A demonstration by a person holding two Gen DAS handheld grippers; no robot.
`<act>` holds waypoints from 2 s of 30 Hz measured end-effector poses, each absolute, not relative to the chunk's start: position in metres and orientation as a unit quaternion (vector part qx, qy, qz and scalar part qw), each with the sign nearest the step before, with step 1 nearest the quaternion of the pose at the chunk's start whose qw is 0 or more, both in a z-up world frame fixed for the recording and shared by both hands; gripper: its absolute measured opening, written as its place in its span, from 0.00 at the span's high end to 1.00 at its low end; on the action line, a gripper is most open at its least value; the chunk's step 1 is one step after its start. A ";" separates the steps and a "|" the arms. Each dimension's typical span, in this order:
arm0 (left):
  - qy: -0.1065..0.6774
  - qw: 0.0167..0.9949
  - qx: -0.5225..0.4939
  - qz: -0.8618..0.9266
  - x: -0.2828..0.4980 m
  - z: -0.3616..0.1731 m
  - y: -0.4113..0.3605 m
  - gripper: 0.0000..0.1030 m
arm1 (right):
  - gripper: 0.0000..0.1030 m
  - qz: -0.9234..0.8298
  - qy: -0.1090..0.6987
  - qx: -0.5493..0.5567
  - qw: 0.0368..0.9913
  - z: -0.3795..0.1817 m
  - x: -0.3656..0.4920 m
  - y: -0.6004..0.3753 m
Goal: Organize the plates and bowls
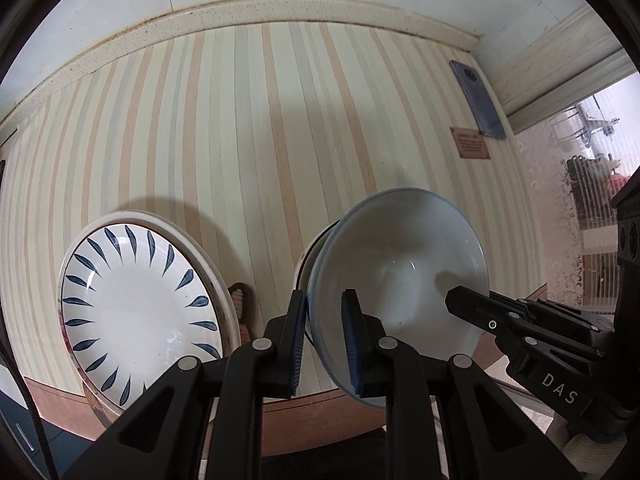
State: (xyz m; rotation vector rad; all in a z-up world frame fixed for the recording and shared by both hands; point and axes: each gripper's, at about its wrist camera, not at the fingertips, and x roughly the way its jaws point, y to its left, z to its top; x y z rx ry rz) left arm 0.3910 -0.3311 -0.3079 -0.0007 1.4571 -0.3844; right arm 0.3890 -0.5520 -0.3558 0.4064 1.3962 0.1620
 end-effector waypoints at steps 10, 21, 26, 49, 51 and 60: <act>0.668 0.725 0.024 -0.166 0.388 -0.322 -0.340 0.85 | 0.89 0.072 0.648 0.175 0.737 -0.370 0.392 -0.551; 0.666 0.729 0.029 -0.156 0.390 -0.326 -0.342 0.85 | 0.87 0.069 0.660 0.170 0.728 -0.369 0.401 -0.549; 0.665 0.729 0.036 -0.157 0.384 -0.323 -0.341 0.84 | 0.87 0.069 0.661 0.171 0.728 -0.370 0.399 -0.552; 0.562 0.792 0.012 -0.237 0.341 -0.181 -0.304 0.25 | 0.37 0.046 0.561 0.143 0.814 -0.223 0.321 -0.548; 0.559 0.791 0.008 -0.247 0.339 -0.174 -0.303 0.22 | 0.28 0.043 0.556 0.144 0.818 -0.212 0.314 -0.548; 0.553 0.785 -0.006 -0.279 0.331 -0.162 -0.303 0.15 | 0.16 0.030 0.536 0.144 0.831 -0.186 0.292 -0.548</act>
